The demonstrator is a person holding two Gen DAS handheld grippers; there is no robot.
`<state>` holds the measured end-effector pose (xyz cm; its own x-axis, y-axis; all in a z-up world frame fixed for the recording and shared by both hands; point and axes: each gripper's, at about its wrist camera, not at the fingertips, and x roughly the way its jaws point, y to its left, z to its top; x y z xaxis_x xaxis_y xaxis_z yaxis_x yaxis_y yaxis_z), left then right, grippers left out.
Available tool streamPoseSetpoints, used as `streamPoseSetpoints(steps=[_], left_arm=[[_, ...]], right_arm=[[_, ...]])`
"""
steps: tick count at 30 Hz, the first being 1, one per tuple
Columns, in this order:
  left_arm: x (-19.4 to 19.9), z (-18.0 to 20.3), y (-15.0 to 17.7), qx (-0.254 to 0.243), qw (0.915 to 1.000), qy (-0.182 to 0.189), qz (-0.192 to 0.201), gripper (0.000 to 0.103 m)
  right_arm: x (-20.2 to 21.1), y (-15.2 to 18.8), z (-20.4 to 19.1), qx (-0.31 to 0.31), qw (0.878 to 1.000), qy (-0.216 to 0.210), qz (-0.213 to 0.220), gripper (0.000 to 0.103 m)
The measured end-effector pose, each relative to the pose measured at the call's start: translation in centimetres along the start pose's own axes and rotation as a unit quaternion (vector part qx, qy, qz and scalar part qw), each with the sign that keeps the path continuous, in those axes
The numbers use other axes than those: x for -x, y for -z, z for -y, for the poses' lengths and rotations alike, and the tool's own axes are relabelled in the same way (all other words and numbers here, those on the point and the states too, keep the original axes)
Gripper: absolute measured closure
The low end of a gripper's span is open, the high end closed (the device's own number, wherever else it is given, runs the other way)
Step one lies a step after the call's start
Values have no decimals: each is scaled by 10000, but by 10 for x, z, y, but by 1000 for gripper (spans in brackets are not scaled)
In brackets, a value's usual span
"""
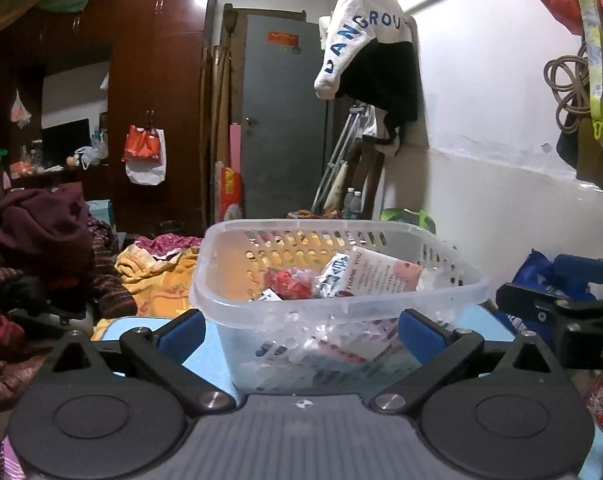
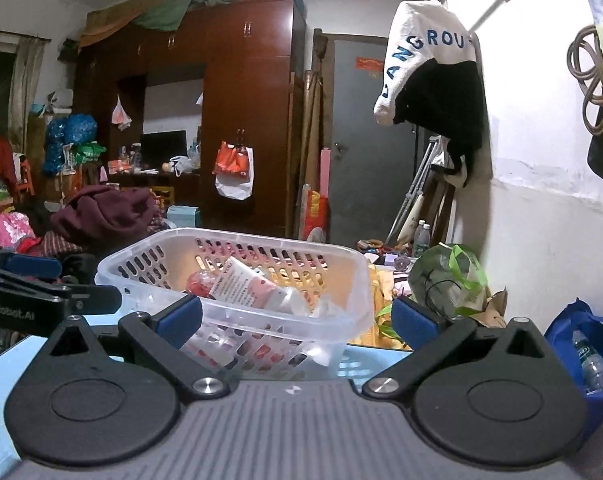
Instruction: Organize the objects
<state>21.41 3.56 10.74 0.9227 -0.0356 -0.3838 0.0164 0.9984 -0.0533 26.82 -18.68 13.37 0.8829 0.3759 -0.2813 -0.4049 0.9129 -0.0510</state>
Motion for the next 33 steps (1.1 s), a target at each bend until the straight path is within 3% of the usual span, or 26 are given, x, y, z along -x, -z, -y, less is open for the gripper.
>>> streamPoseSetpoints(steps=[12, 33], left_arm=[[4, 9, 7, -113, 9999, -61, 30, 0], [-4, 7, 12, -85, 9999, -100, -85, 0]], right_arm=[[1, 3, 18, -492, 9987, -102, -97, 0], [4, 9, 22, -428, 9990, -97, -125, 0]])
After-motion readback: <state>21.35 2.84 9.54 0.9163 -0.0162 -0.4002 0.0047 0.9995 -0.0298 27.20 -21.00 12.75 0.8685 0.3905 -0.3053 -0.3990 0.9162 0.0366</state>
